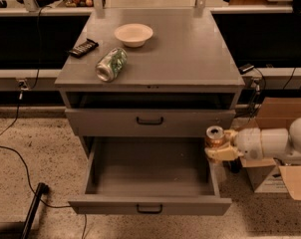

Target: Place orange can into middle drawer

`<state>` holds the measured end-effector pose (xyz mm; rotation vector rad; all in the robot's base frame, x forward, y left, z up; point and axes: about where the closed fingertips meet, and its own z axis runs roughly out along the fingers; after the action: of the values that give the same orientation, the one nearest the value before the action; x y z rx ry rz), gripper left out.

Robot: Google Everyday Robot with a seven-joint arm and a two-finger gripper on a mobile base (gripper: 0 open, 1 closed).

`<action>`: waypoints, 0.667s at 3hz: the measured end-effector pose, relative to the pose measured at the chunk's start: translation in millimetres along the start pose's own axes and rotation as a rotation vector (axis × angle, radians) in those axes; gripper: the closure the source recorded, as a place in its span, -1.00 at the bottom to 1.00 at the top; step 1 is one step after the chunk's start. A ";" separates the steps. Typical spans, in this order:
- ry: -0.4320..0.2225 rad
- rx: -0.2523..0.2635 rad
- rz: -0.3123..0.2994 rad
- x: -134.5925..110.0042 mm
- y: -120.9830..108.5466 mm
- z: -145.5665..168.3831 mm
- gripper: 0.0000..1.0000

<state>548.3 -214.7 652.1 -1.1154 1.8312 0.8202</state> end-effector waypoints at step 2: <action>-0.123 0.024 -0.014 51.0 14.5 21.9 1.00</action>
Offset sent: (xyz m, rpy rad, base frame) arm -0.0171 -0.0015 -0.0383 0.0798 -0.0241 -0.0423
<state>528.0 -209.8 598.7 -1.0387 1.7256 0.8383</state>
